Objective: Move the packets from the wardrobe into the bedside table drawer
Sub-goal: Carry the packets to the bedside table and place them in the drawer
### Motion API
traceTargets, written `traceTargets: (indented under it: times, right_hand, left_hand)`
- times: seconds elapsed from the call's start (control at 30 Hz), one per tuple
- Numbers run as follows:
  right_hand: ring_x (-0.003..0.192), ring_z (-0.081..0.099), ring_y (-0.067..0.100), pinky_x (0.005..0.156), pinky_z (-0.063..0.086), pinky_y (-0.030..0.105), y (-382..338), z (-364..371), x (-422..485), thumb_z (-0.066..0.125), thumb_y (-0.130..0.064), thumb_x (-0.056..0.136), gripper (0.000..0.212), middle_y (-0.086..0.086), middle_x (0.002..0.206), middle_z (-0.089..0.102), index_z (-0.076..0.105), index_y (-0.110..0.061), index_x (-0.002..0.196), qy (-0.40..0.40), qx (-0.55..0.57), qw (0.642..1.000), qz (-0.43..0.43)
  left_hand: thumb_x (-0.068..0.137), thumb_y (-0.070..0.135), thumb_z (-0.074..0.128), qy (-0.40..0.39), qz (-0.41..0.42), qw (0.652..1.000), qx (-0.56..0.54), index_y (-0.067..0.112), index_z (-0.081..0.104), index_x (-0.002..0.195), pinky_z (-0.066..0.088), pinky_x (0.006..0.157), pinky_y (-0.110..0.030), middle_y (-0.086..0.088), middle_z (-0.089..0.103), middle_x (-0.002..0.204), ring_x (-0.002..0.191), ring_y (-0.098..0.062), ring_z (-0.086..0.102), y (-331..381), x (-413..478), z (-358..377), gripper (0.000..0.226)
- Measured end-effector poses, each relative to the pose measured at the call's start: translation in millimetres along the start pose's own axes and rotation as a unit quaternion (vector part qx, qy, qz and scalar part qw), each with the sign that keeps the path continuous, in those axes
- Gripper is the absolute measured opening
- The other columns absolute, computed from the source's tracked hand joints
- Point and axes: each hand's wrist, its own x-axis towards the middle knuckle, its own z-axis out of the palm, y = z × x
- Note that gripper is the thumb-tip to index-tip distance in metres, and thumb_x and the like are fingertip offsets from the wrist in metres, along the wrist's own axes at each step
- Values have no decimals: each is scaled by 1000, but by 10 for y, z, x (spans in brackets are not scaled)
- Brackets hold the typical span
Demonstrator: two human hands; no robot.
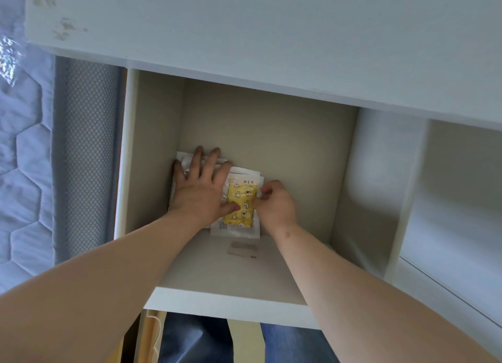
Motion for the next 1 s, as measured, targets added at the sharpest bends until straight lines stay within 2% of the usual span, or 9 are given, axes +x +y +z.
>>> traceTargets:
  times: [0.13,0.27,0.47,0.57,0.63,0.77,0.87,1.0]
  right_hand:
    - [87,51,19,70,35,21,15,-79,-100,56,-13,89,31,4,103,55,50,-8,118,-8,3,1000,4]
    - [113,53,24,79,35,21,-37,-224,-314,57,-19,90,41,8,130,52,45,-9,128,12,11,1000,-2]
    - [121,46,25,98,40,34,-167,-540,-888,57,-25,86,52,6,138,40,41,-15,135,62,10,998,-20]
    - [120,46,26,101,40,41,-197,-668,-1262,57,-26,85,53,5,138,40,41,-16,135,86,36,995,-23]
    - [122,44,24,102,39,39,-185,-729,-1534,57,-24,85,54,4,139,40,40,-15,136,109,78,991,-27]
    - [126,42,19,100,36,33,-41,-718,-2134,56,-18,87,50,1,140,43,43,-17,135,192,218,956,-29]
    - [124,45,19,102,39,32,121,-616,-2545,58,-20,87,48,0,138,44,45,-17,133,254,283,925,-17]
    - [122,45,19,90,34,24,352,-539,-2977,57,-24,88,47,-1,134,47,45,-16,133,317,369,873,17]
  left_hand:
    - [80,71,45,12,-2,1000,13,30,1,149,-1,112,-60,-1,-10,157,144,-30,-13,-5,-91,-66,91]
    - [83,69,42,14,-18,1000,9,30,-7,149,0,113,-58,-2,-13,157,144,-31,-14,69,-295,-267,91]
    - [84,66,48,83,-24,996,-27,28,0,149,11,114,-55,-4,-3,158,146,-32,-3,267,-805,-665,89]
    - [84,64,50,115,-19,991,-59,28,5,149,12,116,-53,-4,2,158,146,-30,-2,375,-1084,-879,87]
    - [84,61,52,137,-11,987,-90,29,7,149,12,117,-52,-3,5,157,146,-29,0,438,-1267,-1012,85]
    - [85,56,54,164,23,978,-125,29,9,149,11,116,-50,-2,6,157,146,-27,0,541,-1640,-1215,83]
    - [87,55,52,172,72,974,-127,30,8,149,9,116,-49,-2,4,158,146,-27,-2,634,-1909,-1349,80]
    - [89,53,51,168,147,966,-127,30,7,149,9,117,-48,-1,3,158,146,-24,-2,805,-2354,-1480,78]
